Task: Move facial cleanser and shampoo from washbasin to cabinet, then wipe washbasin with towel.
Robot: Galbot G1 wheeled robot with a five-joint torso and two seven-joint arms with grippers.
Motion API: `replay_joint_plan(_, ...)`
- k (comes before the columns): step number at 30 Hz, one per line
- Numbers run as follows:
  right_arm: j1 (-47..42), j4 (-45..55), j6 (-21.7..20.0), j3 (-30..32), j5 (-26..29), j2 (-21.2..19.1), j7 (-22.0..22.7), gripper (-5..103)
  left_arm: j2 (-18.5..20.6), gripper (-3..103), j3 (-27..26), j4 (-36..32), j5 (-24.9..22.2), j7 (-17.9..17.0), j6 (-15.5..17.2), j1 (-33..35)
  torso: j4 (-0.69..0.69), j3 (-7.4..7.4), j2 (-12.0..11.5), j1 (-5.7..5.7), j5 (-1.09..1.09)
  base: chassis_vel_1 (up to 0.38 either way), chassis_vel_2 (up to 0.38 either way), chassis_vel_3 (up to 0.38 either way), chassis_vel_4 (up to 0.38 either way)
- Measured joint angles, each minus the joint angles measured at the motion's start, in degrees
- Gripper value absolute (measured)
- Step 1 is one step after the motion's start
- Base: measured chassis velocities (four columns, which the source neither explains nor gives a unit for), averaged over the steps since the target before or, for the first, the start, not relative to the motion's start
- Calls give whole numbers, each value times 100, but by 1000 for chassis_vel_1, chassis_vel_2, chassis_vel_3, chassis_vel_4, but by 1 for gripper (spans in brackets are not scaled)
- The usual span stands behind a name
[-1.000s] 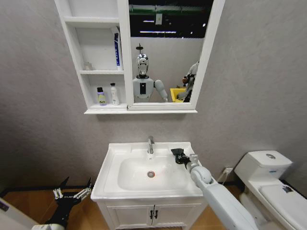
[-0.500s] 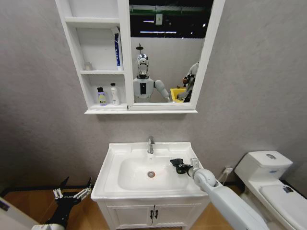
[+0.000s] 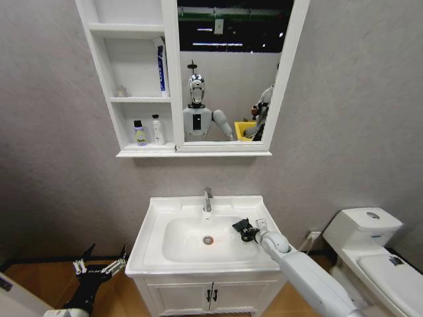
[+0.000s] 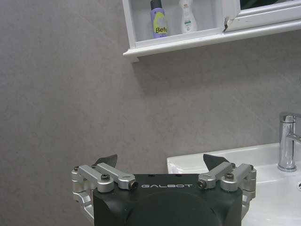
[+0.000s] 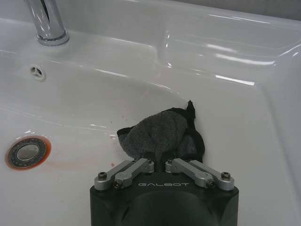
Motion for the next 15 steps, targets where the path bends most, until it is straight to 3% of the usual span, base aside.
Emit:
replay_joint_plan(8,50,-386,99,-219,-304,178,-177,5,0,100,0,0,0,0,0,0,-1,-1,1,0,-1,0,0,0,0)
replay_joint_plan(15,195,-759,162,-407,-173,449,-165,5,0,100,0,0,0,0,0,0,-3,-1,1,-1,-2,0,0,0,0)
